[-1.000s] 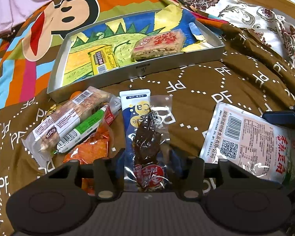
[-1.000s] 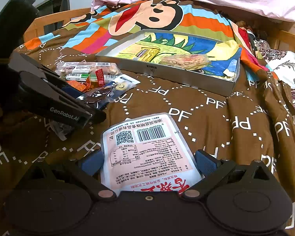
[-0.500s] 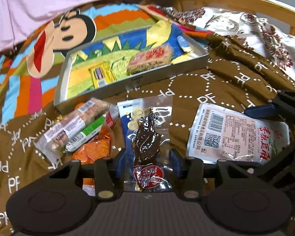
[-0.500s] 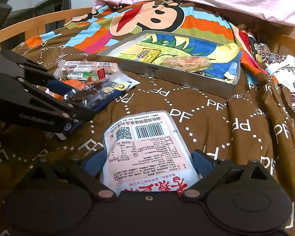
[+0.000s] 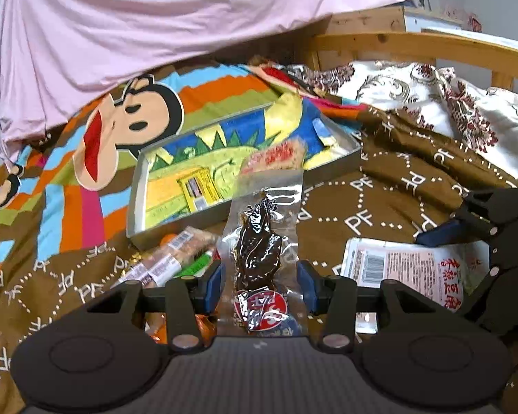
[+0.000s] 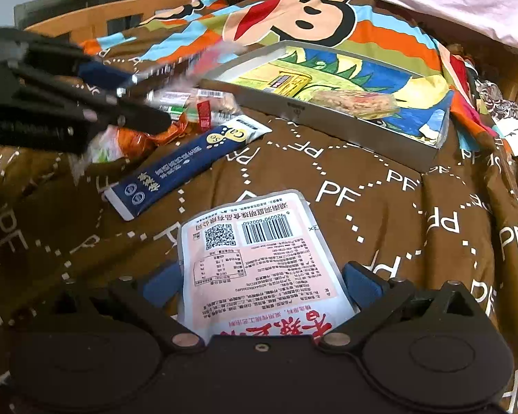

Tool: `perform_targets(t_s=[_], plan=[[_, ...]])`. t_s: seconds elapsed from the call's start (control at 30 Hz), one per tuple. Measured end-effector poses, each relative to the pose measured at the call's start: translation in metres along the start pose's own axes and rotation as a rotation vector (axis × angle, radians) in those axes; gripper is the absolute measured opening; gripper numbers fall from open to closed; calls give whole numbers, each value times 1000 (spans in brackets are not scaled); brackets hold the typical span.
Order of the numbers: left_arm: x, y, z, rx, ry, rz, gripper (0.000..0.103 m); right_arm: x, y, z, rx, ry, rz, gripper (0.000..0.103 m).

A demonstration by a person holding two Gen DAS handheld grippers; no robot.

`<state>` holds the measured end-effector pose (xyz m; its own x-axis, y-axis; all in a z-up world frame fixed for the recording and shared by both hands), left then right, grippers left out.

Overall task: Organize snacks
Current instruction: 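Lift jerky packet with left tool while right tool lifts tofu packet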

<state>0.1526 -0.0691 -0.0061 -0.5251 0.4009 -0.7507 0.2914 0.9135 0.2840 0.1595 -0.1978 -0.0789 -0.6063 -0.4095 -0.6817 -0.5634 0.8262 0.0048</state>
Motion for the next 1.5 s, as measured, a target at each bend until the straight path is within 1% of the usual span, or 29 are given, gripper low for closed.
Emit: perform_targets(t_s=[0.13,0.2,0.27,0.3,0.43,0.57,0.67,0.9,1.07,1.3,1.33,1.43,1.5], plan=[[-4,2,-6,-11,-26,1,50,1,3,0,33,5,-38,91],[-5,3,-10,-18,-40,3,50,1,4,-1,41,0,-40,81],[-6,4,-13,-26,-55,9,50,0,5,-3,51,-9,-44,76],[-7,4,-15,-30,-63,12,50,-1,5,-3,53,-9,-46,75],[-9,4,-22,-41,-89,20,50,-2,8,-5,70,-12,-58,74],[-10,3,-28,-50,-114,32,50,-5,11,-11,99,-49,-87,74],[-11,2,-32,-55,-128,39,50,-10,14,-18,134,-101,-120,74],[-15,3,-37,-59,-160,30,50,-23,9,-34,222,-247,-144,74],[-17,5,-39,-64,-179,24,50,-29,4,-44,261,-324,-142,74],[-21,15,-43,-83,-214,11,50,-34,6,-53,291,-403,-166,74],[-23,18,-43,-76,-220,2,50,-37,5,-53,296,-413,-165,74],[-30,37,-41,-20,-234,-62,50,-53,-2,-51,287,-429,-146,74],[-38,56,-35,-10,-229,-94,50,-67,-8,-45,292,-445,-153,74]])
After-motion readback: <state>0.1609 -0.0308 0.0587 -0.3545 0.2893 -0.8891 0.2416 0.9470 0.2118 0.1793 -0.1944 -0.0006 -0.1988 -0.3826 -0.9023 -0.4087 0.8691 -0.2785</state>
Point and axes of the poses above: each gripper's, at about its wrist camera, not at the fingertips, and z roughly the way its jaws point, y to its left, x to its underside, the point moved 5 cm from there along z, roughly the way its jaws point, and after that the axes turned 4 degrees about z, right-handed, at the moved point
